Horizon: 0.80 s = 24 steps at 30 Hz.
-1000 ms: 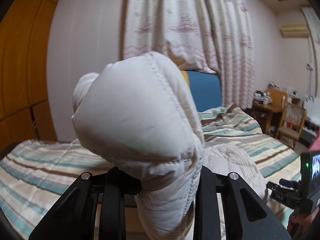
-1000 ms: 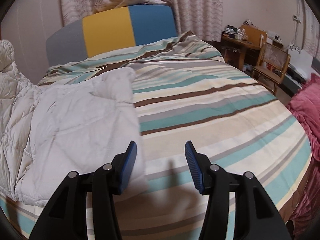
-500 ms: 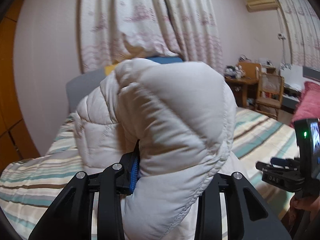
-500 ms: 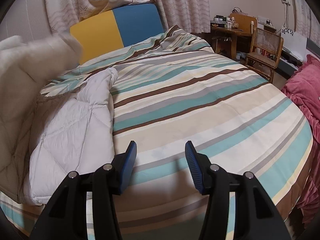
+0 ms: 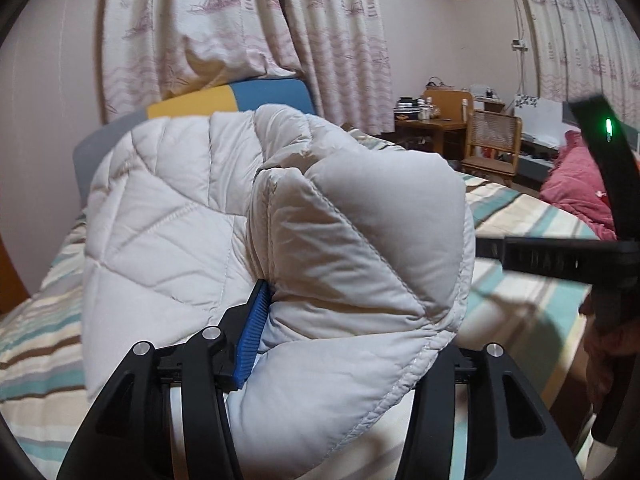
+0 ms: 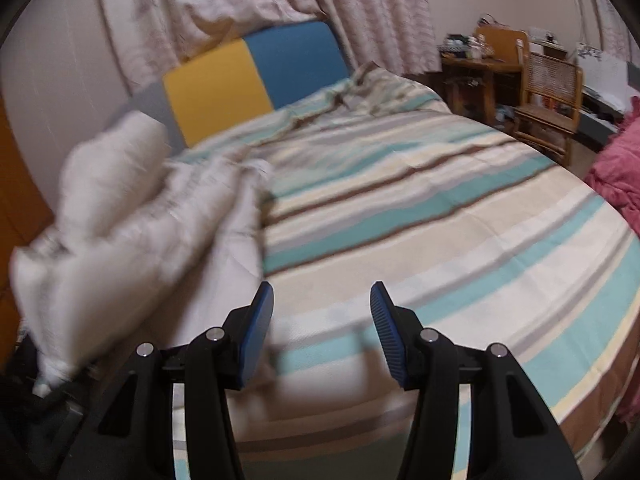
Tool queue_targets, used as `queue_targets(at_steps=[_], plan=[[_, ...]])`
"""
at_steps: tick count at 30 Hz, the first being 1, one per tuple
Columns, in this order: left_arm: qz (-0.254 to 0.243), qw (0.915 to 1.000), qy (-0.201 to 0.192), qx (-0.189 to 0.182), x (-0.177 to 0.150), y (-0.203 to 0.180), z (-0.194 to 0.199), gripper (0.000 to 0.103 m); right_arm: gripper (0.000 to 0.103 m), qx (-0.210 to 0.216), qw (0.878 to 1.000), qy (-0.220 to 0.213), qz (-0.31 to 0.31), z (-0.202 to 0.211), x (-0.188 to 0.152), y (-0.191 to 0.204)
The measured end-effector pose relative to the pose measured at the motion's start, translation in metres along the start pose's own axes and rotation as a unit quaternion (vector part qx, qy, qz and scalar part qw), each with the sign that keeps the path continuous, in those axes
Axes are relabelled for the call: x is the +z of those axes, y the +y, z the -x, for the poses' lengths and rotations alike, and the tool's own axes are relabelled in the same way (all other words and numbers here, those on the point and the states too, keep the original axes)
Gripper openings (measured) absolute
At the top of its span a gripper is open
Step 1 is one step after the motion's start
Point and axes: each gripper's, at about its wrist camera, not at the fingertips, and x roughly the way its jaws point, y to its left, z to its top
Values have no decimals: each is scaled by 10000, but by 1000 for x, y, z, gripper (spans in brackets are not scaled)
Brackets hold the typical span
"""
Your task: Fold large clothes
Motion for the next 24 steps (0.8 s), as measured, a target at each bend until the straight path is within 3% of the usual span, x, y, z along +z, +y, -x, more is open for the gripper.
queue_targets(at_steps=[3,6,10,13,17,19,21,22,24], plan=[[-37,9999,57,-144,-6,-4,1,49,50,192,9995,-185,153,9,5,12],[96,9997,35,-241,-5,-3,11,49,51,124,9993,-209,277,11,9,18],[486,9971,-47,-584,-8,7,35,70,51,85,9996,-119,253,7,6,18],[590,9965,-96,-593,-14,13,53,70,51,87,9998,-76,177,4,5,15],[1227,9892,-273,-750,-18,37,82,70,51,-73,9996,-25,262,5,6,17],[1657,9830,-625,-478,-18,57,100,78,51,-105,9996,-50,255,8,9,18],[2126,9722,-981,70,-18,85,114,82,51,-121,9996,-82,244,12,13,18],[2379,9648,-1075,334,-18,101,116,82,51,-112,9996,-104,224,13,16,19],[3106,9410,-1004,897,-21,143,110,82,51,-64,9997,-144,208,17,20,22]])
